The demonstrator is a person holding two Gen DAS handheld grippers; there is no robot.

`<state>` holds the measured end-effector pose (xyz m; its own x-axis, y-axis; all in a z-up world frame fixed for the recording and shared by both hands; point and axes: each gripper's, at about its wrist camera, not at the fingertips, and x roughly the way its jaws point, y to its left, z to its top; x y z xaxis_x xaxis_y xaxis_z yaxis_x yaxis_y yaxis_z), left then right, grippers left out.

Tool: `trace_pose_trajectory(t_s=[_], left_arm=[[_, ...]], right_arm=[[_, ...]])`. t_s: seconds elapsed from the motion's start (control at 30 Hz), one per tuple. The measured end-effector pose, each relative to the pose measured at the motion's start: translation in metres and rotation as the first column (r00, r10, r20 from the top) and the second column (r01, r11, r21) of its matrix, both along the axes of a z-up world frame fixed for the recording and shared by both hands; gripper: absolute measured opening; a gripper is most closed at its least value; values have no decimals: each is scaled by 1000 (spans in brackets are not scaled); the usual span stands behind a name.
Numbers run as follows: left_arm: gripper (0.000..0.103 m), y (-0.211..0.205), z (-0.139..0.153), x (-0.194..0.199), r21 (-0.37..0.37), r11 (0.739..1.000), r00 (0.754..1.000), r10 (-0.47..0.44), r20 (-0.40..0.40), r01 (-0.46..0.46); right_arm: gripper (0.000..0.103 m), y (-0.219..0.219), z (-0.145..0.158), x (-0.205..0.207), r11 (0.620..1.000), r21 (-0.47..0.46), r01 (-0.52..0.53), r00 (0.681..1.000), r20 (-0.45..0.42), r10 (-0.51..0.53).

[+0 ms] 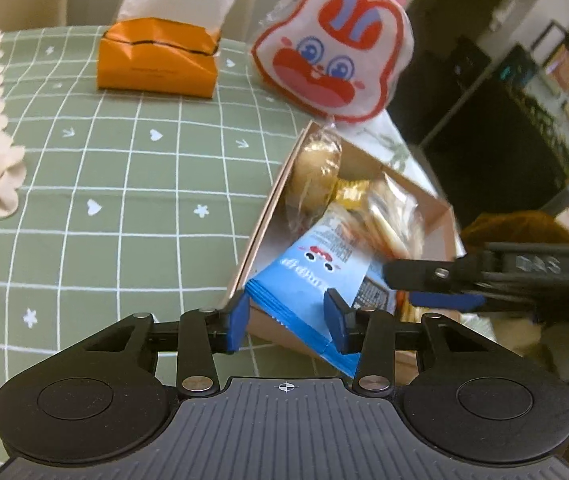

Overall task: Organize snacks
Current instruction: 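Push the blue packet down into the pink box with the left gripper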

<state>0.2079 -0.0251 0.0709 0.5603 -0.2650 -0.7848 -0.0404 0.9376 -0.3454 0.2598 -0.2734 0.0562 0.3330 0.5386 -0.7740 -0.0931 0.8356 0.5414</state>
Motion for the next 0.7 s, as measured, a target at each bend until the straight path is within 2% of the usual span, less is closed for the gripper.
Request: trace_pose_trajectory(t_s=[0.07,0.13,0.3,0.37,0.43,0.53,0.6,0.7], left_arm=[[46,-1,0,3,15,1000,1000,-13,-1,13],[46,-1,1,4,15,1000,1000,-22,7,22],[43,-6,9,11,12,998,997,-58,53,57],[45,-8,10,16,6,997,994,-71,85,71],[49,-12,5,28,8,997,994,-77,82,77],[56,-19,-7,44,67,991,991,-120,65,115],[59,-18,-8,47,65,989,988,-134,73,129],[54,-8,6,36,45,995,986,-100,137,94]], right_arm=[[43,3,-6,7,1000,-8,-2,1000,-27,2],[42,8,-11,11,999,-52,6,1000,-22,-7],[40,8,-8,19,995,-91,30,1000,6,-30],[40,10,-3,20,992,-123,32,999,36,-28],[40,9,-1,21,988,-149,32,998,51,-25],[41,4,5,17,986,-164,36,998,64,-26],[41,-3,14,8,985,-168,33,995,100,-16],[43,-13,37,-7,979,-203,32,978,209,11]])
